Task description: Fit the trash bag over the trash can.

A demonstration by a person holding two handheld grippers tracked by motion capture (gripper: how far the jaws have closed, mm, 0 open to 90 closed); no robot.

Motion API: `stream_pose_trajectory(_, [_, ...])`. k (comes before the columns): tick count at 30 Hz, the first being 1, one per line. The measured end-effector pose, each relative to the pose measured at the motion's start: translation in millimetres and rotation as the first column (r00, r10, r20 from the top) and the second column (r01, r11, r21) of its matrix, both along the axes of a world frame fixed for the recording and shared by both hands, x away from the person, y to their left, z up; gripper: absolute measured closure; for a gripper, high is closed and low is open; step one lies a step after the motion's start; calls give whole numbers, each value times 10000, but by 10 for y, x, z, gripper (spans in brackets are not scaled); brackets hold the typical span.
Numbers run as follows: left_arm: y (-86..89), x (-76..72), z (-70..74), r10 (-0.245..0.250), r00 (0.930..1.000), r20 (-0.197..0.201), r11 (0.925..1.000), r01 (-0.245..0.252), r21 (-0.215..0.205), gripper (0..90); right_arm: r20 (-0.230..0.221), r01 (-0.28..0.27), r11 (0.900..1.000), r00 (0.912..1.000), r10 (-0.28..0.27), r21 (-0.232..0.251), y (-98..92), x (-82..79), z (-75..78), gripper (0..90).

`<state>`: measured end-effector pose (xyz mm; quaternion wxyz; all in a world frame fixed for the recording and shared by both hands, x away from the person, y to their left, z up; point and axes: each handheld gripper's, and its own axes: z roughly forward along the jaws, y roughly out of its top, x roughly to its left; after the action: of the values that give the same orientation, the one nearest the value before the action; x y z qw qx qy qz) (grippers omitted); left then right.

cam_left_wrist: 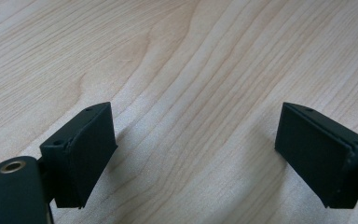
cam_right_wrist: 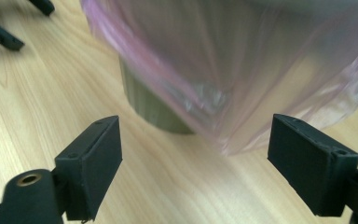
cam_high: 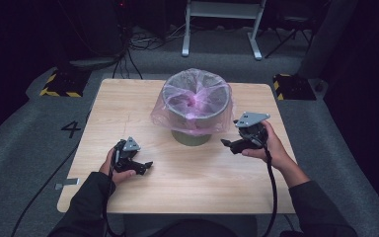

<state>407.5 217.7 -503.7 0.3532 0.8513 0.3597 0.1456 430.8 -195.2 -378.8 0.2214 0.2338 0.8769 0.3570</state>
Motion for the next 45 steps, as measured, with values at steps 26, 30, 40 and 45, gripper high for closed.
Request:
stream_pose_trajectory(26, [0,0,0,-1,10000,-8,10000,1,-4,121,-326,535,9936,9978,-570,-995,-286,-96,-443,186])
stream_pose_trajectory(30, [0,0,0,0,10000,-6,10000,0,-6,121,-409,579,9927,9972,-625,-1055,-313,-97,-471,186])
stream_pose_trajectory(40, [0,0,0,1,10000,0,10000,-1,-1,121,-275,836,9844,9957,-889,-1545,-411,-124,-612,184])
stream_pose_trajectory(45, [0,0,0,-2,10000,-6,10000,2,-4,121,-299,924,9826,9947,-984,-1611,-452,-136,-659,184])
